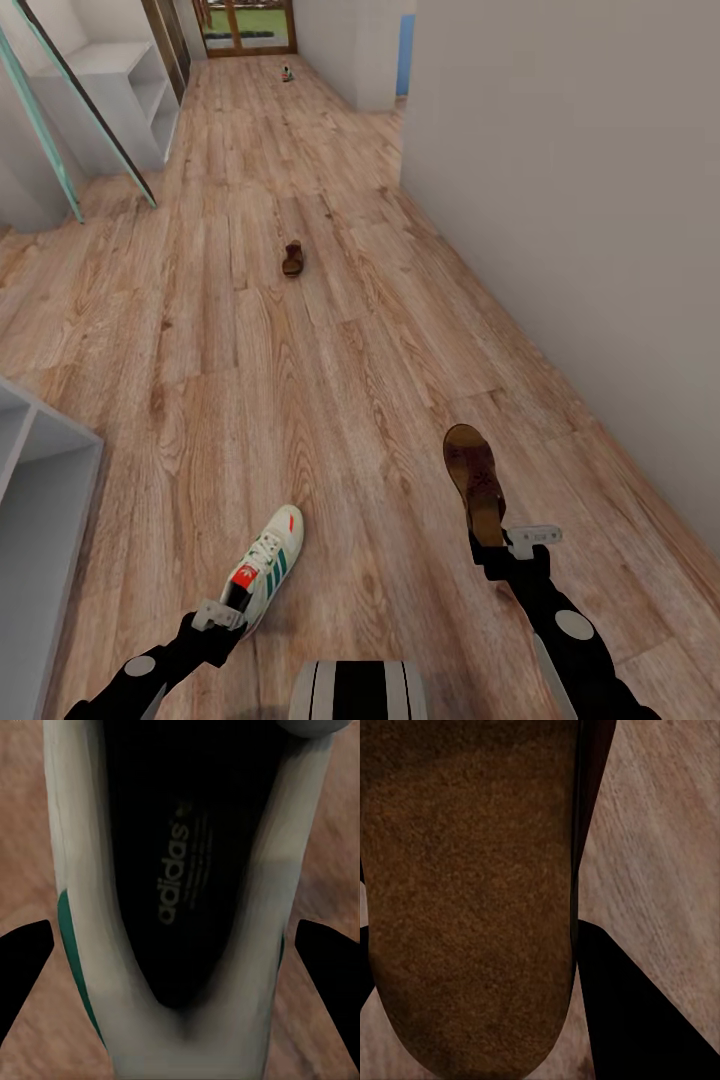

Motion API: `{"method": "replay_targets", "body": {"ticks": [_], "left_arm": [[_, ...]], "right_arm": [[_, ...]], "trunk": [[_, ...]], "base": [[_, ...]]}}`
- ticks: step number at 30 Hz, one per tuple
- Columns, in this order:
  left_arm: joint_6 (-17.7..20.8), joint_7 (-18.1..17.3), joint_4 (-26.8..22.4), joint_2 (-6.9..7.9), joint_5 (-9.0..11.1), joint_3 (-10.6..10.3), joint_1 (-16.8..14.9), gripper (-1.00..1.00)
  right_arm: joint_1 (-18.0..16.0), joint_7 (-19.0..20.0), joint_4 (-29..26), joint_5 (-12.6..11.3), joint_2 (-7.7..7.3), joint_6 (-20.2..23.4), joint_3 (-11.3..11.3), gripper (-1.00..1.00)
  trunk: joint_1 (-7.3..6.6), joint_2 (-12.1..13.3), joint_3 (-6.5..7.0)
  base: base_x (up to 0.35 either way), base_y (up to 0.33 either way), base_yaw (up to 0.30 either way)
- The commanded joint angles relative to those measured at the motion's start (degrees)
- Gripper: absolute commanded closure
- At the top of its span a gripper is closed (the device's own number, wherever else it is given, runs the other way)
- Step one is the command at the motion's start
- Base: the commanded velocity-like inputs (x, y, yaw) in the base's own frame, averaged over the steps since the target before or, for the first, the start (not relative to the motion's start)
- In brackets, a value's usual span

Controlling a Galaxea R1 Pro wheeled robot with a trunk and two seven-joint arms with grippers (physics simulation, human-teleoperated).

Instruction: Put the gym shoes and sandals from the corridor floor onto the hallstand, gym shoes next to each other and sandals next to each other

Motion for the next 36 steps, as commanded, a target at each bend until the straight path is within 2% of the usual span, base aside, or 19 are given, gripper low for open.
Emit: {"method": "replay_targets", "body": {"ticks": [1, 16, 36], "left_arm": [[-0.3, -0.2, 0.0, -0.02, -0.7, 0.5, 0.0, 1.0], [-0.3, -0.2, -0.1, -0.12, -0.7, 0.5, 0.0, 1.0], [0.0, -0.1, 0.4, 0.32, -0.7, 0.6, 0.2, 1.0]], "right_arm": [[0.0, -0.2, -0.1, -0.1, -0.05, 0.3, 0.1, 1.0], [0.0, -0.2, -0.1, -0.1, -0.05, 0.3, 0.1, 1.0], [0.0, -0.1, 0.1, 0.1, -0.31, 0.2, 0.1, 1.0]], "trunk": [[-0.01, 0.0, -0.03], [-0.01, 0.0, -0.03], [-0.52, 0.3, 4.4]], "base": [[0.0, 0.0, 0.0], [0.0, 0.0, 0.0], [0.0, 0.0, 0.0]]}}
